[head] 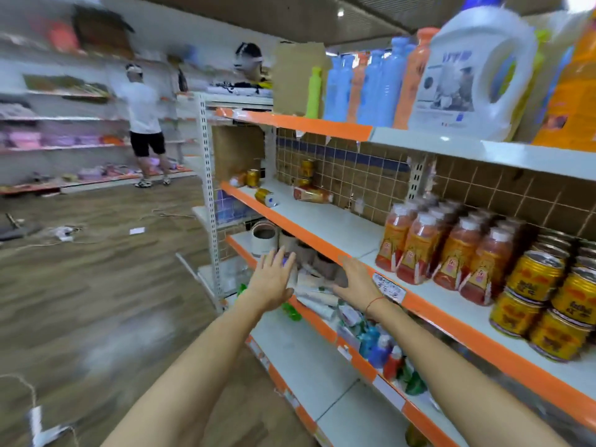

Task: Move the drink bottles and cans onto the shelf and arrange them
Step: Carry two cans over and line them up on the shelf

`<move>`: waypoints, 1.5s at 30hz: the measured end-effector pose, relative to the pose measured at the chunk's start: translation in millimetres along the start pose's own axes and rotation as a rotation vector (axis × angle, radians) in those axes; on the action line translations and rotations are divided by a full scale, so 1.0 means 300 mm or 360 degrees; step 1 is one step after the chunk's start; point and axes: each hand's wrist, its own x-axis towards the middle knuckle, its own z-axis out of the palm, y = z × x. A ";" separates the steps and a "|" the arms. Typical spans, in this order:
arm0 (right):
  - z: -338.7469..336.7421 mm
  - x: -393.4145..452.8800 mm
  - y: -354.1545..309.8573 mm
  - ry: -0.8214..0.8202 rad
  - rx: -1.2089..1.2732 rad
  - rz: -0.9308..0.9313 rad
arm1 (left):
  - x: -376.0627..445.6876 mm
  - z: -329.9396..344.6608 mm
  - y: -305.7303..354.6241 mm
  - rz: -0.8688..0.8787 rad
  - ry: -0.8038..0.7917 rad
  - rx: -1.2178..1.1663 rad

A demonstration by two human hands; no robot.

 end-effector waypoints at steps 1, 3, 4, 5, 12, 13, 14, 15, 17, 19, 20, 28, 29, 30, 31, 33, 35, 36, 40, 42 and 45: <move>0.029 0.028 -0.038 -0.0027 -0.0005 -0.0029 | -0.001 0.002 -0.053 -0.0026 0.0010 0.0011; 0.080 0.087 -0.098 -0.0048 0.0002 -0.0062 | -0.006 0.009 -0.150 -0.0068 0.0023 0.0031; 0.101 0.115 -0.121 -0.0056 0.0003 -0.0068 | -0.007 0.014 -0.194 -0.0081 0.0025 0.0037; 0.121 0.142 -0.141 -0.0052 0.0006 -0.0087 | -0.008 0.022 -0.236 -0.0091 0.0024 0.0043; 0.201 0.333 -0.215 -0.0091 0.0011 -0.0088 | 0.060 0.096 -0.448 -0.0194 -0.0008 0.0032; 0.206 0.363 -0.216 -0.0094 0.0003 -0.0097 | 0.081 0.104 -0.469 -0.0203 -0.0013 0.0016; 0.210 0.396 -0.216 -0.0100 -0.0003 -0.0102 | 0.102 0.109 -0.487 -0.0212 -0.0017 -0.0004; 0.213 0.428 -0.215 -0.0096 -0.0012 -0.0112 | 0.125 0.115 -0.504 -0.0221 -0.0020 -0.0031; 0.221 0.502 -0.212 -0.0098 -0.0035 -0.0108 | 0.175 0.129 -0.537 -0.0234 -0.0008 -0.0078; 0.228 0.584 -0.214 -0.0077 -0.0037 -0.0112 | 0.228 0.140 -0.571 -0.0233 0.0014 -0.0118; 0.234 0.626 -0.215 -0.0062 -0.0035 -0.0112 | 0.256 0.144 -0.591 -0.0233 0.0027 -0.0137; 0.257 0.968 -0.222 -0.0041 -0.0025 -0.0132 | 0.536 0.103 -0.799 -0.0281 0.0149 -0.0033; 0.255 1.014 -0.219 -0.0034 -0.0019 -0.0122 | 0.580 0.095 -0.828 -0.0298 0.0179 -0.0038; 0.255 1.060 -0.215 -0.0027 -0.0017 -0.0113 | 0.621 0.090 -0.855 -0.0310 0.0189 -0.0049; 0.256 1.101 -0.212 -0.0023 -0.0024 -0.0101 | 0.656 0.089 -0.878 -0.0316 0.0188 -0.0050; 0.266 1.172 -0.202 -0.0034 -0.0043 -0.0086 | 0.715 0.106 -0.914 -0.0314 0.0177 -0.0049; 0.283 1.227 -0.196 -0.0055 -0.0054 -0.0069 | 0.760 0.136 -0.945 -0.0324 0.0164 -0.0095; 0.294 1.250 -0.193 -0.0066 -0.0050 -0.0057 | 0.778 0.152 -0.959 -0.0337 0.0145 -0.0129; 0.325 1.336 -0.177 -0.0088 -0.0081 -0.0023 | 0.866 0.209 -1.021 -0.0349 0.0122 -0.0182; 0.333 1.384 -0.168 -0.0065 -0.0084 0.0023 | 0.913 0.225 -1.053 -0.0314 0.0137 -0.0190; 0.346 1.452 -0.168 -0.0015 -0.0083 0.0100 | 0.996 0.242 -1.121 -0.0255 0.0124 -0.0164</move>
